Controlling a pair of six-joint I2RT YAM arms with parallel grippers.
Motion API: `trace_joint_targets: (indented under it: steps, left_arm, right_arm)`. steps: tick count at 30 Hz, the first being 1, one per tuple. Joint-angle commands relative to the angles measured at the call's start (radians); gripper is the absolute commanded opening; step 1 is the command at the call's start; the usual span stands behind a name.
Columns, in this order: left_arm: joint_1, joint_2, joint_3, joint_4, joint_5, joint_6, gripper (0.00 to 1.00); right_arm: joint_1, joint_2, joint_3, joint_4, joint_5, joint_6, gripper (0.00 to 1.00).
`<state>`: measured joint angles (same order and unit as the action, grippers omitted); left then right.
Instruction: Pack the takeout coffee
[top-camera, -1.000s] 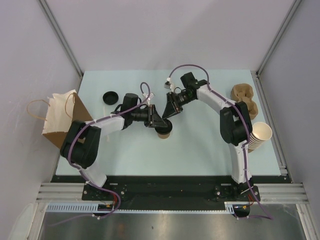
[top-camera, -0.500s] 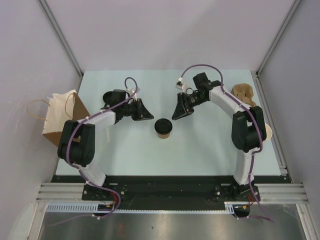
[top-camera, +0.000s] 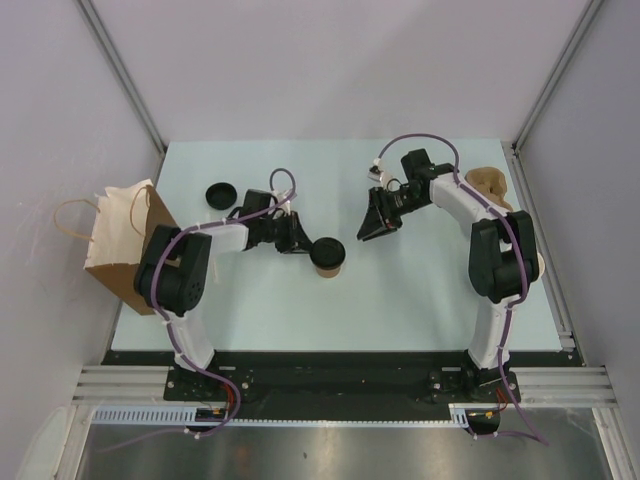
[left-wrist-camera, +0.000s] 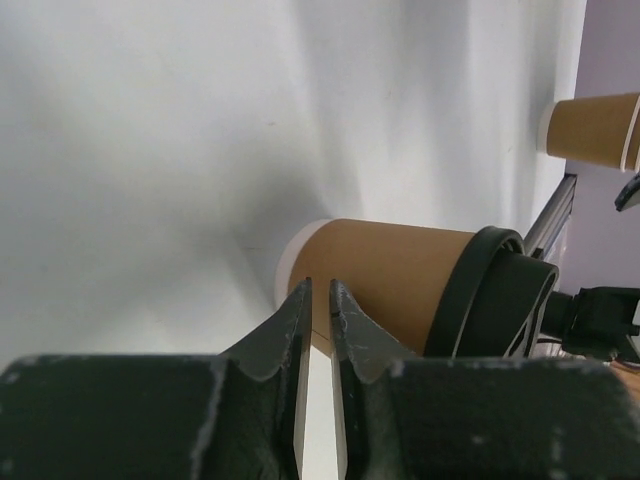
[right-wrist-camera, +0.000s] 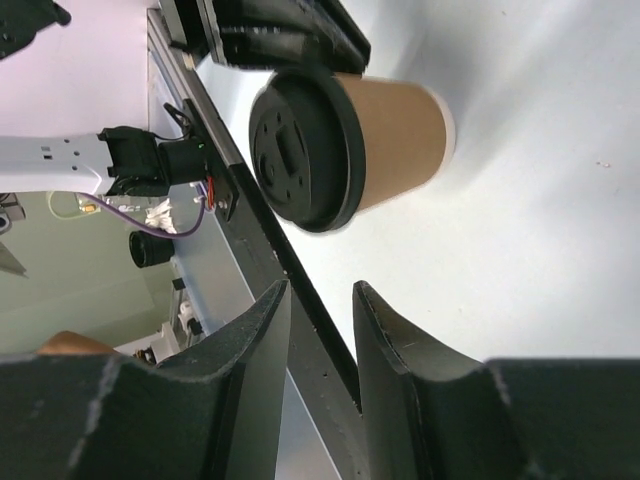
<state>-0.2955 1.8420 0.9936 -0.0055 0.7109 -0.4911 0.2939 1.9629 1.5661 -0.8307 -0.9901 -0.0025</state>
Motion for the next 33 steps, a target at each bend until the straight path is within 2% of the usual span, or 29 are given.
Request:
trace_joint_targets:
  steps: [1,20,23,25,28,30,33]
  left_arm:
    - [-0.031,-0.009,-0.032,0.061,0.028,0.019,0.15]
    - [-0.114,-0.107,-0.148,0.087,0.088,-0.029,0.14]
    - [-0.062,-0.159,-0.127,-0.014,0.114,0.035,0.17]
    - [0.023,-0.240,-0.116,-0.066,0.139,0.110,0.19]
    - [0.078,-0.315,-0.053,-0.135,0.180,0.192,0.21]
    - [0.061,-0.368,-0.020,-0.128,0.203,0.162,0.21]
    - [-0.031,-0.372,-0.015,-0.058,0.234,0.063,0.19]
  right_arm:
    - [-0.006,-0.039,0.012,-0.010,-0.002,-0.027,0.37]
    - [-0.018,-0.035,0.040,-0.079,-0.005,-0.076,0.37]
    - [-0.027,-0.047,0.048,-0.108,-0.056,-0.100,0.37]
    - [-0.030,-0.065,0.037,-0.113,-0.116,-0.103,0.36]
    - [-0.006,-0.110,-0.004,-0.061,-0.173,-0.068,0.35]
    - [0.017,-0.136,-0.041,-0.013,-0.185,-0.006,0.33]
    - [0.071,-0.125,-0.055,0.042,-0.157,0.030,0.31]
